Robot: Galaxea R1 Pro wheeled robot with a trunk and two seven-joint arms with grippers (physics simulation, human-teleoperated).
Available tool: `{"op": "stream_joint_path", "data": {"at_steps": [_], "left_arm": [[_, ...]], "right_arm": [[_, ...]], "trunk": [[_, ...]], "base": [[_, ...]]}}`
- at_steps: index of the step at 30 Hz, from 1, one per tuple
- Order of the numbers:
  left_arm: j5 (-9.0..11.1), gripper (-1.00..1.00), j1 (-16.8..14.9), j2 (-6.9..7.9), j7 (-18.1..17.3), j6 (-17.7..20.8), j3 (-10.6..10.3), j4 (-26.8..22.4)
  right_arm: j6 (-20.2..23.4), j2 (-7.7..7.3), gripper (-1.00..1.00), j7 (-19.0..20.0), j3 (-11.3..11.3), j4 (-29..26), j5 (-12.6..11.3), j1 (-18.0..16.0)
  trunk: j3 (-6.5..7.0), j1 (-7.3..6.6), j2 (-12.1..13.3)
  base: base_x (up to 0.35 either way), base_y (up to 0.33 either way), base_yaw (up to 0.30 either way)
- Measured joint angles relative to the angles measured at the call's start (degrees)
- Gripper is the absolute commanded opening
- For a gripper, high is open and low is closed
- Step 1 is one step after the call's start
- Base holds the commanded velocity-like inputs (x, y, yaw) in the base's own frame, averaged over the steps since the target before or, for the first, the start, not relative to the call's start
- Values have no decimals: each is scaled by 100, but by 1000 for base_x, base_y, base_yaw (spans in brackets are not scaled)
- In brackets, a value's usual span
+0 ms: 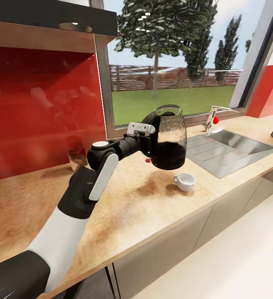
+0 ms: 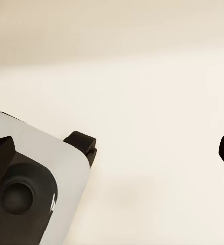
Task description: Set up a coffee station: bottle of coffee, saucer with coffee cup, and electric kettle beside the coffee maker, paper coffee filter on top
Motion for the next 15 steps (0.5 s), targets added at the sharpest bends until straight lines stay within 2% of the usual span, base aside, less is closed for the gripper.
{"op": "stream_joint_path", "data": {"at_steps": [4,10,15], "left_arm": [[1,-100,2,1,1,19,4,-12],[0,-100,0,1,1,24,7,-17],[5,-100,-1,-1,4,19,8,-14]], "right_arm": [[-2,-4,100,-1,1,1,0,0],[-3,-1,100,-1,1,1,0,0],[0,-2,100,0,-2,-2,0,2]], "trunk": [[0,0,0],[0,0,0],[0,0,0]], "base": [[0,-185,0],[0,-281,-13],[-17,-143,-201]]}}
